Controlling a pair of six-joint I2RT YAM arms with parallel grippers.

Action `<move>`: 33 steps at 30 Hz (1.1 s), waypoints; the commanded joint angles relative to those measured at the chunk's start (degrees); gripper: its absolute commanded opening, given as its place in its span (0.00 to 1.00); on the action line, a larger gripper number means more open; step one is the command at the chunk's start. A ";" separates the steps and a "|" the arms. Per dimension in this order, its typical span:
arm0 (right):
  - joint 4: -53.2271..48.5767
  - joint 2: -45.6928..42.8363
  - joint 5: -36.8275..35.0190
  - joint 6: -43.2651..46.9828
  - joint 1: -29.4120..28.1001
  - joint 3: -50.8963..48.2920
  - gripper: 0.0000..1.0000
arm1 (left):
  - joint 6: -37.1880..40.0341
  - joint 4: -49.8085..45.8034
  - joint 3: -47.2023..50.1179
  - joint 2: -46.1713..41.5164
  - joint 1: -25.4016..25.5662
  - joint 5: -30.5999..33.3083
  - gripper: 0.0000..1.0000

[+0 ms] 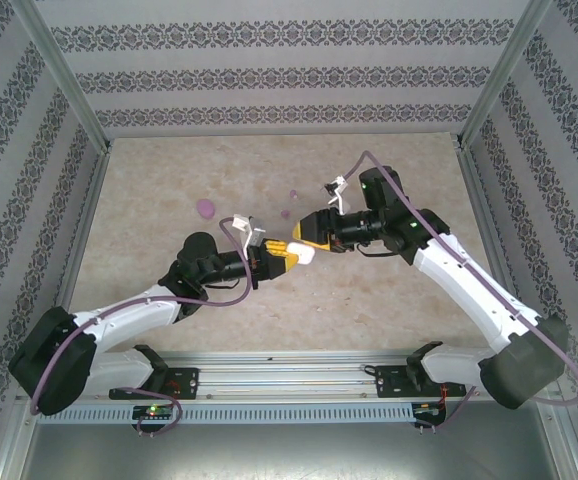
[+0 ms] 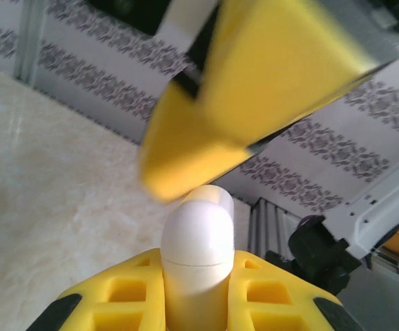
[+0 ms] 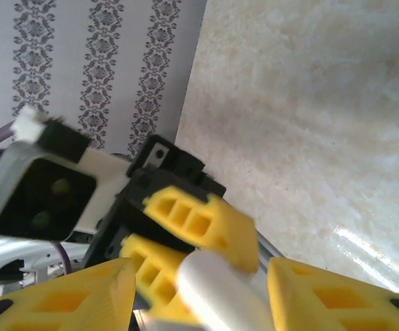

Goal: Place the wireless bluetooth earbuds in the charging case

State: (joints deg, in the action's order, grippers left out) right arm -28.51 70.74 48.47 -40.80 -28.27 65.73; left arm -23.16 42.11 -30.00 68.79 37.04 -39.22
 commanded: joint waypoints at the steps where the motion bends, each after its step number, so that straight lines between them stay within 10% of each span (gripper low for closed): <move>1: -1.41 -6.54 2.41 5.76 0.95 4.11 0.52 | 1.58 -9.71 -0.69 -2.19 0.18 5.53 0.00; 15: -14.13 -16.25 -19.23 10.03 10.67 1.57 0.56 | -5.62 -35.03 -3.06 -6.02 -10.24 16.45 0.00; 22: -11.80 -16.14 -20.06 7.10 10.89 -3.48 0.57 | -3.56 -38.00 -9.80 5.23 -20.33 16.84 0.00; 33: -10.60 -11.72 -25.70 6.16 8.46 -11.46 0.58 | -1.45 -33.50 -24.43 31.05 -22.39 17.44 0.00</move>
State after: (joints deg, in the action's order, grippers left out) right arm -39.68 57.60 25.69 -34.35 -18.74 55.37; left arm -25.71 6.57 -52.16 95.98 15.25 -22.57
